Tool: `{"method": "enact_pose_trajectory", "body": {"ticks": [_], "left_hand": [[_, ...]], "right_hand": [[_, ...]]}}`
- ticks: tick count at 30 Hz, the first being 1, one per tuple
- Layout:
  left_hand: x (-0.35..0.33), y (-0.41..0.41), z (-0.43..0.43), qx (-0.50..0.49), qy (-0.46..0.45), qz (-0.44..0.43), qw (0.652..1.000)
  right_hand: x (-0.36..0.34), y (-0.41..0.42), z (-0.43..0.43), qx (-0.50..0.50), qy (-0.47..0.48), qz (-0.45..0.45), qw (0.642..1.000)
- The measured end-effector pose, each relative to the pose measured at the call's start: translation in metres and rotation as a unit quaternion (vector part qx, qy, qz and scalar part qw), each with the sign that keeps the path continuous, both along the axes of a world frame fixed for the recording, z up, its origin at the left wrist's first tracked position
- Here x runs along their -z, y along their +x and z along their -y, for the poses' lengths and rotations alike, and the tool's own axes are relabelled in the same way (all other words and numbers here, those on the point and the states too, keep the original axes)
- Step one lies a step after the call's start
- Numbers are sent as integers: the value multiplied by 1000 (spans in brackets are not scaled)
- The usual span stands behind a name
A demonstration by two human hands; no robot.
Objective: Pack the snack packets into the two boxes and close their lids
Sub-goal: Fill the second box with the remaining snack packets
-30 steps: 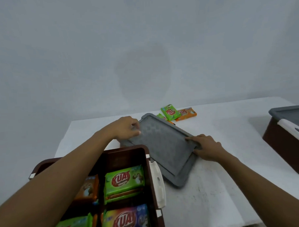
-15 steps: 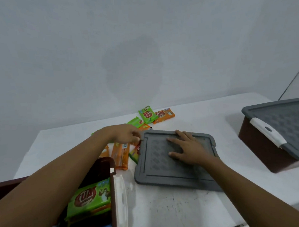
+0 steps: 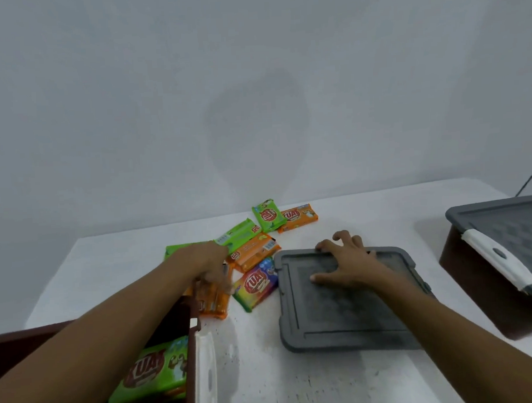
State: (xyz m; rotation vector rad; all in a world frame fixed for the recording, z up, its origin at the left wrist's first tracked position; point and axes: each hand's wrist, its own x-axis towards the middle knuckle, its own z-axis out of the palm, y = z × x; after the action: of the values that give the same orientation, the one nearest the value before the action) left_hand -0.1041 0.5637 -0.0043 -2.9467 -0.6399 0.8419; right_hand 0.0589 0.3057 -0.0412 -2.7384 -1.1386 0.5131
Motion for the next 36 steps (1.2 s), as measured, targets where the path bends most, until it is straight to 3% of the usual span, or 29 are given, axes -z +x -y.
{"method": "enact_pose_trajectory", "body": {"ticks": [7, 11, 13, 15, 17, 19, 23, 33, 36], "left_hand": [[-1, -1, -6, -59, -80, 24, 995], [-14, -4, -11, -133, -242, 74, 958], [-18, -8, -17, -186, -326, 108, 920], [-18, -13, -23, -274, -435, 128, 848], [-18, -19, -27, -340, -531, 158, 760], [-21, -24, -32, -366, -572, 184, 711], [-27, -29, -35, -352, -564, 198, 720], [-30, -30, -42, -315, -493, 222, 780], [-32, -37, -47, -305, -472, 234, 794]], "right_hand": [[-14, 10, -10, -57, -96, -3, 994], [-20, -3, -38, -117, -36, 31, 992], [-21, -13, -60, -173, 29, 51, 983], [-21, -21, -82, -236, 68, 65, 967], [-18, -24, -101, -279, 61, 41, 957], [-15, -23, -117, -294, 4, -8, 956], [-8, -22, -133, -293, -83, 10, 952], [-2, -21, -128, -234, 24, -35, 971], [-5, -25, -134, -216, 15, -29, 976]]}}
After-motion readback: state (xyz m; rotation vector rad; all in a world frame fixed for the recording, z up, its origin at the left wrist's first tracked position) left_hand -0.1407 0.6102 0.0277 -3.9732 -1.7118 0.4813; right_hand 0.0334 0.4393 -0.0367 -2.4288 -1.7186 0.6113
